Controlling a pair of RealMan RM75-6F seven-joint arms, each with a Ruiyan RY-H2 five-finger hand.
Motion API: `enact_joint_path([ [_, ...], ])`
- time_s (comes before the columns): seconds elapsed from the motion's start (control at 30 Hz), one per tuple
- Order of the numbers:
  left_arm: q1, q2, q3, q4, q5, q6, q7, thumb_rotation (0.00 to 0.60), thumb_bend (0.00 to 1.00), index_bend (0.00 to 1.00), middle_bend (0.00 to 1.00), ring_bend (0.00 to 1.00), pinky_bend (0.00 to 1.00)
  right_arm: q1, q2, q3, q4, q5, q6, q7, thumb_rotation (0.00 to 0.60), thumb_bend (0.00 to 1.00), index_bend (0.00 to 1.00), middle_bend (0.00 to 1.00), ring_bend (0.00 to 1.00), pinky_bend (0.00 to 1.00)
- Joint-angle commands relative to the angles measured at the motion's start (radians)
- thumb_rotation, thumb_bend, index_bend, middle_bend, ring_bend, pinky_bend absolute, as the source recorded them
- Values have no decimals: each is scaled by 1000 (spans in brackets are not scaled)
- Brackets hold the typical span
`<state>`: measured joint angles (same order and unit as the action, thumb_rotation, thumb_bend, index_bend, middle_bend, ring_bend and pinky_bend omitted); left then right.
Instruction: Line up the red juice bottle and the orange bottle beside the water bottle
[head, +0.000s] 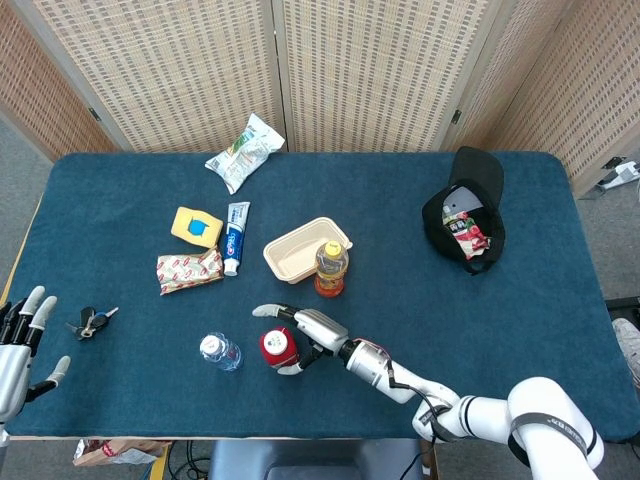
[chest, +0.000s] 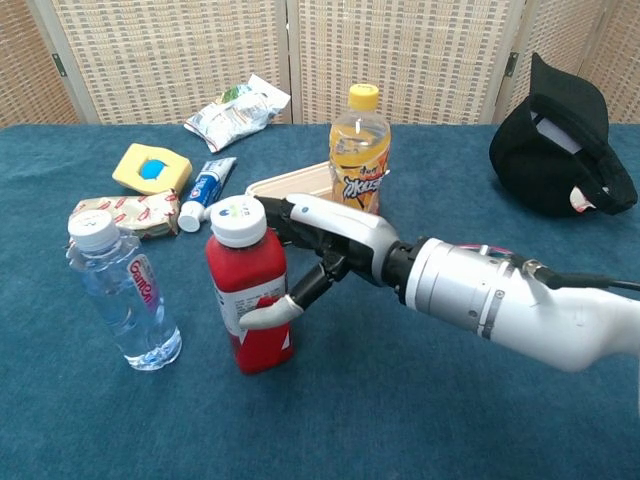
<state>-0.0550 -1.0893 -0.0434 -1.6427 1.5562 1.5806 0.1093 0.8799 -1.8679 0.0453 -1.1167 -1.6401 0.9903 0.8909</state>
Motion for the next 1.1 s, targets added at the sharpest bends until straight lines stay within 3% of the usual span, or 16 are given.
enact_joint_path([
  [0.03, 1, 0, 0, 0, 2, 3, -1, 600, 260, 66, 0, 44, 14, -19, 19, -10, -17, -7, 37, -19, 600, 63, 87, 71, 46, 146],
  [0.17, 2, 1, 0, -2, 5, 4, -1, 600, 261, 66, 0, 44, 14, -44, 67, -23, -67, -21, 89, -27, 600, 62, 82, 70, 43, 144],
  [0.6, -12, -8, -1, -13, 23, -5, 8, 600, 261, 66, 0, 44, 14, -171, 356, -63, -351, -81, 321, -138, 600, 62, 119, 145, 43, 143],
  [0.9, -17, -10, 0, -27, 30, -8, 23, 600, 261, 66, 0, 44, 14, -240, 442, -20, -409, 10, 353, -282, 600, 0, 114, 131, 35, 142],
  [1.1, -16, -13, 2, -29, 33, -7, 28, 600, 261, 66, 0, 44, 14, -250, 422, 41, -391, 131, 298, -265, 600, 0, 35, 64, 0, 118],
])
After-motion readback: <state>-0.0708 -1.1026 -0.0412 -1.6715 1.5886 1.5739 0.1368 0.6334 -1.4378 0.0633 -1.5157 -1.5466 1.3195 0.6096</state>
